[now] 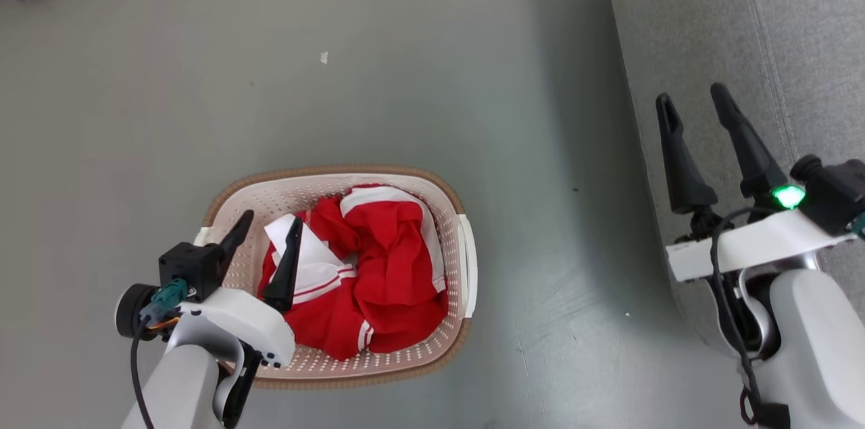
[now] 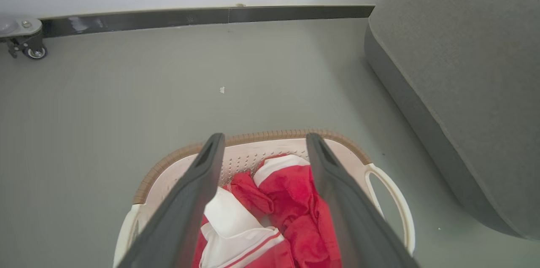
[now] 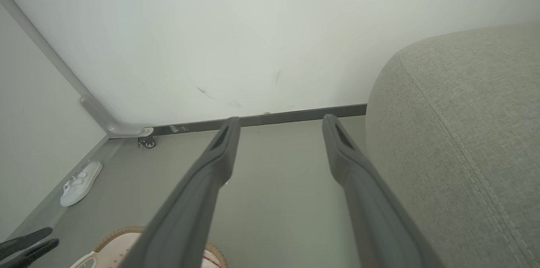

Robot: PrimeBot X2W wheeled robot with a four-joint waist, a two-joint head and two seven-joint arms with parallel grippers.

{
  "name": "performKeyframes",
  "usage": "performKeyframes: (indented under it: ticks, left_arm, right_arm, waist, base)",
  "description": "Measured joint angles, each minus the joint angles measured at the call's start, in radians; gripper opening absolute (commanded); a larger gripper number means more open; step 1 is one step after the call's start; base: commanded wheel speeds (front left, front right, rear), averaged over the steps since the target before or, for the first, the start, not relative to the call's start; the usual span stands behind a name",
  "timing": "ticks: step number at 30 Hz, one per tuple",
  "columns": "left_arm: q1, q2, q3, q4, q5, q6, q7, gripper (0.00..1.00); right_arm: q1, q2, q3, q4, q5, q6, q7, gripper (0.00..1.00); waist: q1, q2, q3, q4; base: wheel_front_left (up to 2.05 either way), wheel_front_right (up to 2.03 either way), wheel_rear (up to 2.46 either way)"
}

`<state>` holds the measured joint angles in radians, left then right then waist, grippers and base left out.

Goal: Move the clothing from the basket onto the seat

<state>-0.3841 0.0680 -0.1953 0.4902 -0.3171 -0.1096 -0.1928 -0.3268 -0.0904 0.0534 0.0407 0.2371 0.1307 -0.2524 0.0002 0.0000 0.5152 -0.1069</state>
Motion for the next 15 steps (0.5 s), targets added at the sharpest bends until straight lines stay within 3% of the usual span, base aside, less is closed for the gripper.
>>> performKeyframes:
  ticks: [15]
  left_arm:
    - [-0.099,0.007,-0.044,0.141,0.021,-0.007,0.039,1.0]
  right_arm:
    - [-0.068,0.018,0.007,-0.016,0.0,0.0,-0.003,1.0]
  waist:
    - [0.0,0.0001,0.091,-0.039]
  base:
    - [0.0,0.0,0.0]
